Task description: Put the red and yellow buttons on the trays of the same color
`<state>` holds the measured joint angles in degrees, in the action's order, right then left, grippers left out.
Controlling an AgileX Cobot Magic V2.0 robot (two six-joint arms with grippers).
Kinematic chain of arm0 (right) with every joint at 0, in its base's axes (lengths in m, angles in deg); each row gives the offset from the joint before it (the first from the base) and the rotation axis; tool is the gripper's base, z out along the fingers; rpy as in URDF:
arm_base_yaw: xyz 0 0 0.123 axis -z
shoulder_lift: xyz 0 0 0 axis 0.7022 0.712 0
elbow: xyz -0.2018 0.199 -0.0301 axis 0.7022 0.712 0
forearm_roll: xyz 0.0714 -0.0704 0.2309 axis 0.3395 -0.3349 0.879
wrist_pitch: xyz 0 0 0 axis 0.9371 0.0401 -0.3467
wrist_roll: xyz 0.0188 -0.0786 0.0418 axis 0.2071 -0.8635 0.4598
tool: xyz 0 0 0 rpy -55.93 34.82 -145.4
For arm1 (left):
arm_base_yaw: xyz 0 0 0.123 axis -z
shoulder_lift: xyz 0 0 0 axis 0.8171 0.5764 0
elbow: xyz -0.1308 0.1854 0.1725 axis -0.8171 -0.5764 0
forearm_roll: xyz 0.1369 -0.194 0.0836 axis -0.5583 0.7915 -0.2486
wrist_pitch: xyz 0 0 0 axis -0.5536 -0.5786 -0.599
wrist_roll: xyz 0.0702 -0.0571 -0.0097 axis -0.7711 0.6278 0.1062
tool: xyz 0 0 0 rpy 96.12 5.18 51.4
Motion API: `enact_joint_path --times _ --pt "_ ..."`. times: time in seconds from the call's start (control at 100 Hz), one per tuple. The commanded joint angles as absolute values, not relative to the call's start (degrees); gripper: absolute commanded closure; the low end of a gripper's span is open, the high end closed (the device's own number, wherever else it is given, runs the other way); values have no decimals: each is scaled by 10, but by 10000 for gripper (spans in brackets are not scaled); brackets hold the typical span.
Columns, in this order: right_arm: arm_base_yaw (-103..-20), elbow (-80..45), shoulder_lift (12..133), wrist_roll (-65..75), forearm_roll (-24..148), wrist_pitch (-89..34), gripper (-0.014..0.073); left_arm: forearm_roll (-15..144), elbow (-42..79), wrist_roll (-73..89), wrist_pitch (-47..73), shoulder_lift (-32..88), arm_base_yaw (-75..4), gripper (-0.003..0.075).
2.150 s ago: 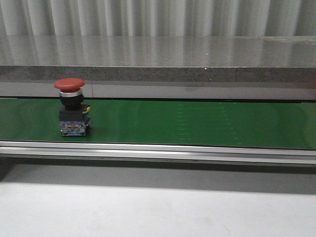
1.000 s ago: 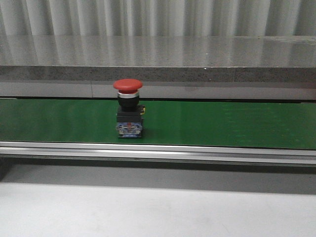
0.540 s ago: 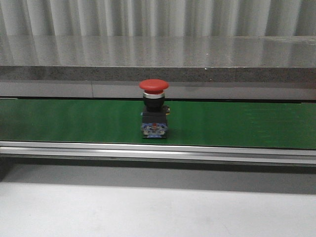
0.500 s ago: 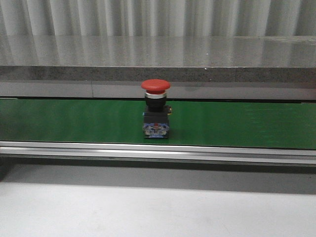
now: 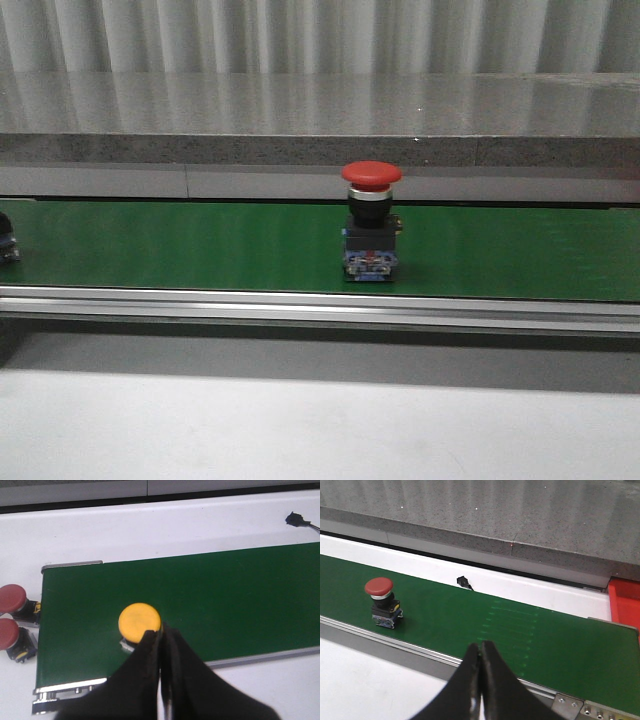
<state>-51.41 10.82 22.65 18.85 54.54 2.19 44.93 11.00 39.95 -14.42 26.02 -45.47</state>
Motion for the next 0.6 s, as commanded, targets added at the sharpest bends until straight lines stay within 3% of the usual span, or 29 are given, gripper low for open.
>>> enact_joint_path --times 0.0,0.44,0.54,0.59 --pt "-514 96 235 184 547 -20 652 454 83 398 -92 200 -449 741" --pt "-547 79 292 185 547 1 643 455 -80 398 -79 -52 -449 741" --pt "-565 53 356 185 547 22 589 455 -83 398 -79 -74 -449 741" --pt "-570 40 395 185 547 33 514 455 -83 398 -78 -77 -449 741"
